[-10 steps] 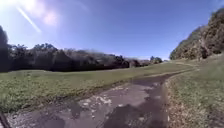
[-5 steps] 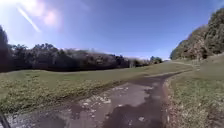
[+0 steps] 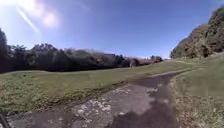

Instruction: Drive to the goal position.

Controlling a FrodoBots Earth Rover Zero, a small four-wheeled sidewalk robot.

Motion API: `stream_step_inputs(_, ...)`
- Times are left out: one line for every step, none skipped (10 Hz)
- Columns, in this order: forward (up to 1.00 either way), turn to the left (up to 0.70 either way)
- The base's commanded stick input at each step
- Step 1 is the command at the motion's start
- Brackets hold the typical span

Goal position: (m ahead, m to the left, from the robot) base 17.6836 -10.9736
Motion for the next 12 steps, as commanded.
stream_step_inputs(0.70, 0.00)
stream_step_inputs(0.70, 0.00)
stream_step_inputs(0.70, 0.00)
stream_step_inputs(0.70, 0.00)
stream_step_inputs(0.70, 0.00)
stream_step_inputs(0.70, -0.27)
stream_step_inputs(0.70, -0.27)
stream_step_inputs(0.70, -0.27)
stream_step_inputs(0.67, -0.28)
stream_step_inputs(0.20, -0.40)
stream_step_inputs(0.00, -0.45)
stream_step_inputs(0.00, -0.45)
